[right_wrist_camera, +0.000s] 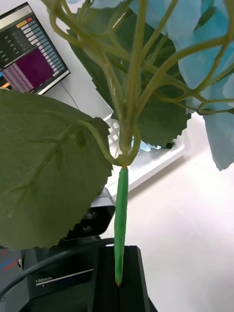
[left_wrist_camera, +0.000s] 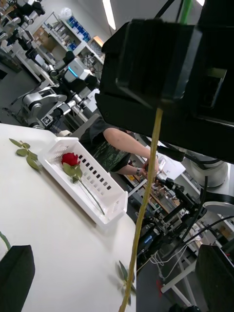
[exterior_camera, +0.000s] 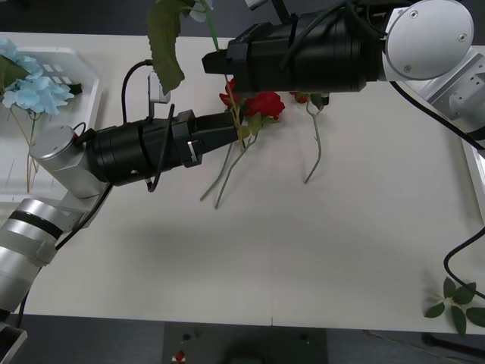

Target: Put the red flowers into the right box and the blue flowers into the left box

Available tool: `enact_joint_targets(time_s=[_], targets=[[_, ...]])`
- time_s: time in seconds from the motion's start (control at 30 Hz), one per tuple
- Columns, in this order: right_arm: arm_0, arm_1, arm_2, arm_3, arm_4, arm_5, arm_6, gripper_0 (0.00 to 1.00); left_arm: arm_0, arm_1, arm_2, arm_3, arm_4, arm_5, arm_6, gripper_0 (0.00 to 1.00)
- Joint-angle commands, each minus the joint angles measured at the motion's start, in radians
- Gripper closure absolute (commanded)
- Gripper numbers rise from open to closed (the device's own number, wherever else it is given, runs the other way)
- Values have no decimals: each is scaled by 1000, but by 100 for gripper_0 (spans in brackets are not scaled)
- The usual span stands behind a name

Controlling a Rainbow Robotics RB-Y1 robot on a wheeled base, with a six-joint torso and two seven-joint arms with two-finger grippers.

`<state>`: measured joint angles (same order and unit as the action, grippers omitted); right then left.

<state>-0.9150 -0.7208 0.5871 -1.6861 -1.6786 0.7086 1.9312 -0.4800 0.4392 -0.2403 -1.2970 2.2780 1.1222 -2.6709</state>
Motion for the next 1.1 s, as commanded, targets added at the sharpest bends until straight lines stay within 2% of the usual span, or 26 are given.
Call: enact_joint_targets(time_s=[0.03, 1.1], targets=[[-25, -20, -16, -10, -6, 6, -46, 100, -9, 1, -7, -35, 11, -4, -34, 100], [-25, -40, -16, -14, -32, 40, -46, 100, -8, 3, -7, -35, 12, -9, -34, 100]])
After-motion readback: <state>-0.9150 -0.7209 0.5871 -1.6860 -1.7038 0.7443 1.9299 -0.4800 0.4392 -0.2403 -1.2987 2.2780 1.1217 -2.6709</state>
